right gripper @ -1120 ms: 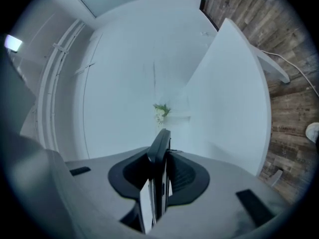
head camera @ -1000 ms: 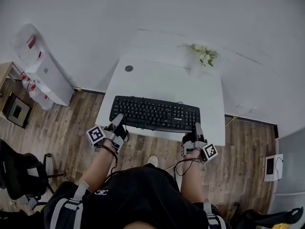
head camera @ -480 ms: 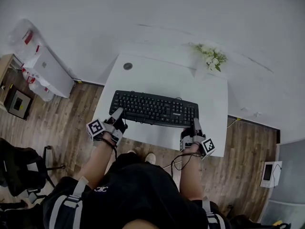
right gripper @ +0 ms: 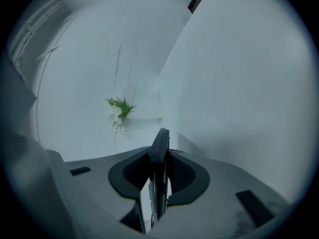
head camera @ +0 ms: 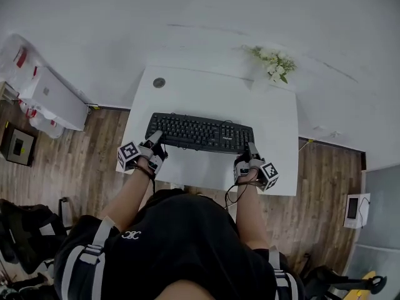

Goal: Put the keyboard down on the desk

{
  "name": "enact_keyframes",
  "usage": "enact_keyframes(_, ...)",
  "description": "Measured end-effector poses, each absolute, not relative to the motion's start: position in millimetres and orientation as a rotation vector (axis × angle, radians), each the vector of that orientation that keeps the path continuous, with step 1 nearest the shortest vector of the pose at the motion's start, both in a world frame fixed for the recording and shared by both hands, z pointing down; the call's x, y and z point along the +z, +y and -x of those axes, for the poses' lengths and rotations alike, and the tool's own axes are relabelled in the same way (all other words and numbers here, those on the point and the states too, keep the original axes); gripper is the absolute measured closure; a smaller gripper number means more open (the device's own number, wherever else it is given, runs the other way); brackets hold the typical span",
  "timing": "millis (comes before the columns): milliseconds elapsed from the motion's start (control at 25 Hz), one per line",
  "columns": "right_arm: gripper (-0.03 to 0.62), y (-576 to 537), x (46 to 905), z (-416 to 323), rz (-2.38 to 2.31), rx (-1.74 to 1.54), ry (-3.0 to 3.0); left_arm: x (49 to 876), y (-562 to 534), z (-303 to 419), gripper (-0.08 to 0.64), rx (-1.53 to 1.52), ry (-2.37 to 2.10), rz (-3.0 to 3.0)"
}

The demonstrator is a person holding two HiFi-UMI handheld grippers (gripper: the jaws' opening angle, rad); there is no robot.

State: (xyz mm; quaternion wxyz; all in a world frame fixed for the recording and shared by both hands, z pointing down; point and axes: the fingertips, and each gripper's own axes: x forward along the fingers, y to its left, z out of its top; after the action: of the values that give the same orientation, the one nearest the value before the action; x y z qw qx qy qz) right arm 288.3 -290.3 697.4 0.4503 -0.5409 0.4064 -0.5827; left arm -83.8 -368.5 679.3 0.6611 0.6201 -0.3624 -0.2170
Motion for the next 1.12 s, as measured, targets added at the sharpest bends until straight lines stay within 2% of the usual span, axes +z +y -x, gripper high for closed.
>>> enact_keyframes(320, 0.515, -309, 732, -291, 1.401, -1.532, 0.939, 722, -390, 79, 0.482, -0.439, -0.828, -1.274)
enact_keyframes(720, 0.515, -318, 746, -289, 1.453, -1.556, 0.943, 735, -403, 79, 0.482, -0.406, -0.827, -1.26)
enact_keyframes(1120, 0.467, -310, 762, -289, 1.717, -1.607, 1.021, 759, -394, 82, 0.454, -0.195, -0.907, -1.238)
